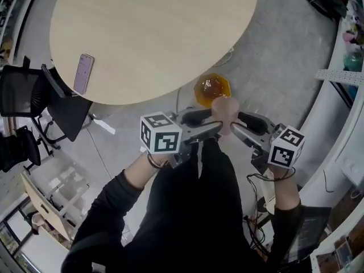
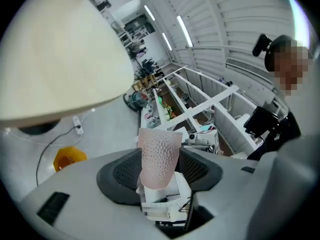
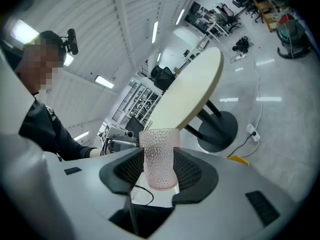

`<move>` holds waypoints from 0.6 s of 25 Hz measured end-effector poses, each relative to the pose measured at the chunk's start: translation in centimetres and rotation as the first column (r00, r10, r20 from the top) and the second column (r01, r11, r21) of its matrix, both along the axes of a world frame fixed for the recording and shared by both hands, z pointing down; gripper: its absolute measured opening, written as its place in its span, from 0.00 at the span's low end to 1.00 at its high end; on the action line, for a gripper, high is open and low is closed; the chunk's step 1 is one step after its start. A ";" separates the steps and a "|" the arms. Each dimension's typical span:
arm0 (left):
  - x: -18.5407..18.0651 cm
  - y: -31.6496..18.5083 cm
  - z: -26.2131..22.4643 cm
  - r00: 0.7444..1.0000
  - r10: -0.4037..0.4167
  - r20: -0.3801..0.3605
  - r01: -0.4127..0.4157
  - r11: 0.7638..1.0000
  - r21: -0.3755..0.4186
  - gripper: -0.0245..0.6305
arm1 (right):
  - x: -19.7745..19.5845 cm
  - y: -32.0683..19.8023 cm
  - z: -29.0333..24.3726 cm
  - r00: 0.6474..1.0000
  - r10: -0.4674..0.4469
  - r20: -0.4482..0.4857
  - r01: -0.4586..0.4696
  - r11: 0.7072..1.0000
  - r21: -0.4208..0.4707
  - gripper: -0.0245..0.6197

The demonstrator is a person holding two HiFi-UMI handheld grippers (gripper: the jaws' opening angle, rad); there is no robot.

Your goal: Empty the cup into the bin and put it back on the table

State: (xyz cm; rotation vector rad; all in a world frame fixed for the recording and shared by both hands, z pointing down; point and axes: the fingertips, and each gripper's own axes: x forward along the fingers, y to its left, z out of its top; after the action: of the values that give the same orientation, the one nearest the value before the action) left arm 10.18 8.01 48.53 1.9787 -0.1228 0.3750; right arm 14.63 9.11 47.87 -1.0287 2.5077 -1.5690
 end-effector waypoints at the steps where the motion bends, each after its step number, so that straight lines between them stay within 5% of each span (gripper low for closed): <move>1: 0.0 -0.5 -1.8 1.000 -0.004 -0.005 0.005 0.999 0.054 0.41 | 0.0 -0.5 -1.7 1.000 -0.008 -0.009 0.009 0.999 0.038 0.33; 8: -1.3 -2.7 -11.9 0.999 -0.030 -0.022 0.036 0.937 0.347 0.42 | -1.3 -2.5 -11.5 0.996 -0.036 -0.079 0.057 0.958 0.283 0.34; 15: -2.8 -3.8 -18.8 0.998 -0.044 0.037 0.011 0.771 0.637 0.42 | -3.2 -3.9 -17.6 0.972 -0.112 -0.207 0.194 0.879 0.435 0.34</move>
State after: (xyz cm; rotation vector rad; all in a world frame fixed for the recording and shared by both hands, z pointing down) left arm 7.40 4.17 29.72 2.6423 -0.3503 0.3958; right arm 11.44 5.23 30.29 -0.9502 2.9324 -0.8604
